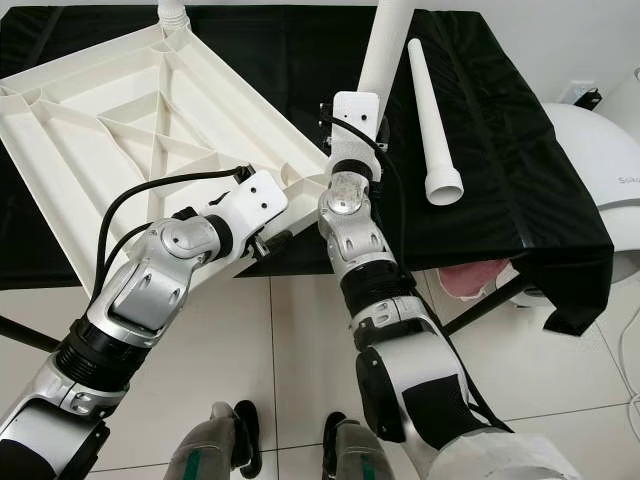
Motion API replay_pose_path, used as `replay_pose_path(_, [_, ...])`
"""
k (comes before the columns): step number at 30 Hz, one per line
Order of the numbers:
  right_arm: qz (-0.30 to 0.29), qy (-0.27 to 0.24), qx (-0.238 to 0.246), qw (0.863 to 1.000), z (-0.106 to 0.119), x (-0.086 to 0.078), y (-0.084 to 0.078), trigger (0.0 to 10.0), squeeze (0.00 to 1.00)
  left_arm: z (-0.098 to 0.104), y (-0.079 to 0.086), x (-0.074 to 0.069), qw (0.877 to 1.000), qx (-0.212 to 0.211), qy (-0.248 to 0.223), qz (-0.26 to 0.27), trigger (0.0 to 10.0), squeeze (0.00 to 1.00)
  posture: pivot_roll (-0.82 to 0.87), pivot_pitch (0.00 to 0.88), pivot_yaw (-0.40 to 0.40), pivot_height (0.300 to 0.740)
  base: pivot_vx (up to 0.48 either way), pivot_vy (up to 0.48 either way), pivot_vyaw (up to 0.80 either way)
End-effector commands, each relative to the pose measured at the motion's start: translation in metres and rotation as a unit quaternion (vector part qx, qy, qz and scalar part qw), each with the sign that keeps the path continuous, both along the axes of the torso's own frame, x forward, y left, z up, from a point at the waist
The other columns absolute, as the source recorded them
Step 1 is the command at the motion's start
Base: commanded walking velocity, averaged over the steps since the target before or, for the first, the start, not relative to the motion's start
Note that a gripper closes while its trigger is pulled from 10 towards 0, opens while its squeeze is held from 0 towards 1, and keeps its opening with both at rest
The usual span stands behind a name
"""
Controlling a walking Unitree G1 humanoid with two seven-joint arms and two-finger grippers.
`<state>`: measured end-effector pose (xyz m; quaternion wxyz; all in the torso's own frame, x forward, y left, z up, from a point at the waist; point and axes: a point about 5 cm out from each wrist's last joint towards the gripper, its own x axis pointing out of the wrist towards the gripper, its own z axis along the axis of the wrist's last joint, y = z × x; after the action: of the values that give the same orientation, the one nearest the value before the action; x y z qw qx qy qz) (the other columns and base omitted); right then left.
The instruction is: Building children table
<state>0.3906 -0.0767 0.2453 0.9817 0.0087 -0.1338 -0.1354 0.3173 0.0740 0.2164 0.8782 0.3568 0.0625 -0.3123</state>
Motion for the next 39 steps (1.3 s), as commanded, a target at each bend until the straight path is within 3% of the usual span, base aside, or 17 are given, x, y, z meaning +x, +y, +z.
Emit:
replay_pose_path(1, [-0.025,0.025,-0.004,0.999,-0.012,0.001,-0.009,10.0,0.00,0.003,0.020,0.007,0.998,0.007,-0.026,0.064,10.0,0.00,-0.06,0.194,-0.024,0.740,0.000,0.000,0.00])
replay_pose_path(5, [-0.022,0.025,-0.001,0.999,-0.013,0.001,-0.009,10.0,0.00,0.004,0.021,0.007,0.998,0.008,-0.026,0.064,10.0,0.00,-0.06,0.198,-0.022,0.740,0.000,0.000,0.00])
replay_pose_path(6, [-0.019,0.025,0.003,0.999,-0.013,0.002,-0.010,10.0,0.91,0.004,0.021,0.007,0.998,0.008,-0.026,0.064,10.0,0.00,-0.06,0.198,-0.022,0.740,0.000,0.000,0.00])
replay_pose_path(7, [-0.019,0.025,0.003,0.999,-0.013,0.002,-0.010,10.0,0.91,0.004,0.021,0.007,0.998,0.008,-0.026,0.064,10.0,0.00,-0.06,0.198,-0.022,0.740,0.000,0.000,0.00])
replay_pose_path(8, [-0.018,0.026,0.007,0.999,-0.014,0.002,-0.012,10.0,1.00,0.004,0.021,0.007,0.998,0.008,-0.025,0.064,10.0,0.00,-0.06,0.199,-0.021,0.740,0.000,0.000,0.00])
replay_pose_path(10, [-0.018,0.025,0.006,1.000,-0.014,0.002,-0.013,10.0,1.00,0.004,0.021,0.007,0.998,0.007,-0.025,0.064,10.0,0.00,-0.06,0.199,-0.021,0.740,0.000,0.000,0.00])
replay_pose_path(11, [-0.017,0.024,0.004,1.000,-0.014,0.002,-0.014,10.0,0.92,0.004,0.020,0.007,0.998,0.007,-0.025,0.063,10.0,0.00,-0.06,0.199,-0.021,0.740,0.000,0.000,0.00])
replay_pose_path(12, [-0.014,0.024,0.003,1.000,-0.013,0.002,-0.014,10.0,0.00,0.004,0.020,0.007,0.998,0.007,-0.025,0.063,10.0,0.00,-0.06,0.199,-0.021,0.740,0.000,0.000,0.00])
replay_pose_path(24, [0.005,0.014,-0.004,1.000,-0.009,0.003,-0.014,10.0,0.00,0.004,0.019,0.007,0.998,0.006,-0.026,0.062,10.0,0.00,-0.06,0.198,-0.021,0.740,0.000,0.000,0.00])
replay_pose_path(39, [0.045,-0.036,-0.002,0.998,0.012,0.001,-0.008,10.0,0.00,0.005,0.018,0.008,0.998,0.006,-0.027,0.063,10.0,0.00,-0.07,0.191,-0.027,0.740,0.000,0.000,0.00])
